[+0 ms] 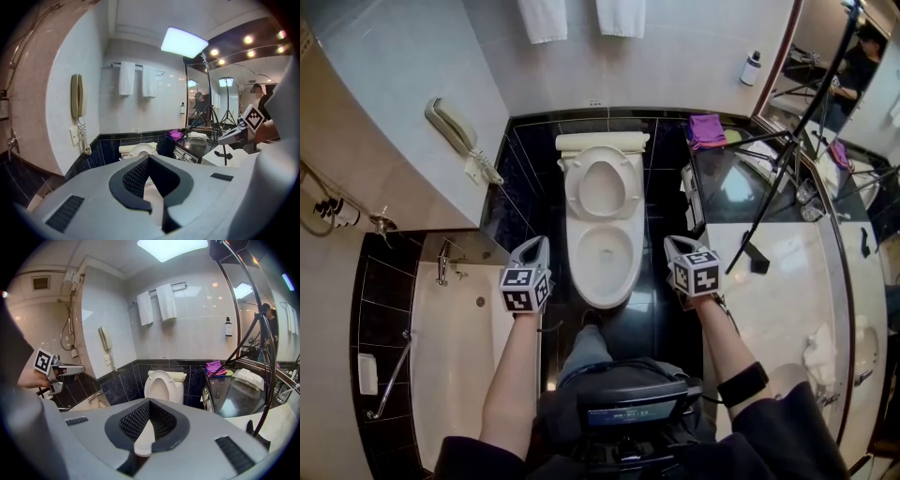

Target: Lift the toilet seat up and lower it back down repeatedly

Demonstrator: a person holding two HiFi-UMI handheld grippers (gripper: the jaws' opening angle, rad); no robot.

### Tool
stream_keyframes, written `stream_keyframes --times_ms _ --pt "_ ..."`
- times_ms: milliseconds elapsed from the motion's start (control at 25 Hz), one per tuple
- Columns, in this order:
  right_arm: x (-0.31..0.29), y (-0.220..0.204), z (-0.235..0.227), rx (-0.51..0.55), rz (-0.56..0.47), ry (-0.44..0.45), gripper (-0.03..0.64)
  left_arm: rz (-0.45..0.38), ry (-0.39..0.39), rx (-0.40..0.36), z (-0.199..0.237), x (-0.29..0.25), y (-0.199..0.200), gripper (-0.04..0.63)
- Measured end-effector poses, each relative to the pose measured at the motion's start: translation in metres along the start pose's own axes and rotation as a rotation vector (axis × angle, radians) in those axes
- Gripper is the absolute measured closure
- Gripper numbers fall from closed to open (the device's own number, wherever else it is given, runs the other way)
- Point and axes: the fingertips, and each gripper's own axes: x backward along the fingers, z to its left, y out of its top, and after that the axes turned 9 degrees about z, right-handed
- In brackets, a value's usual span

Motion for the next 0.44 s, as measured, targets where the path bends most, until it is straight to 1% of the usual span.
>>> stream_keyframes --times_ms 240,440 --pt "0.001 0.003 0.007 0.012 -0.006 0.005 0.603 -0.002 -0.006 0.009 -0.001 0.005 -0.004 0.604" --pt "0.003 -0.004 0.015 0.016 0.009 0.015 0.603 0.011 -0.012 0.013 -0.004 0.011 -0.014 0.604"
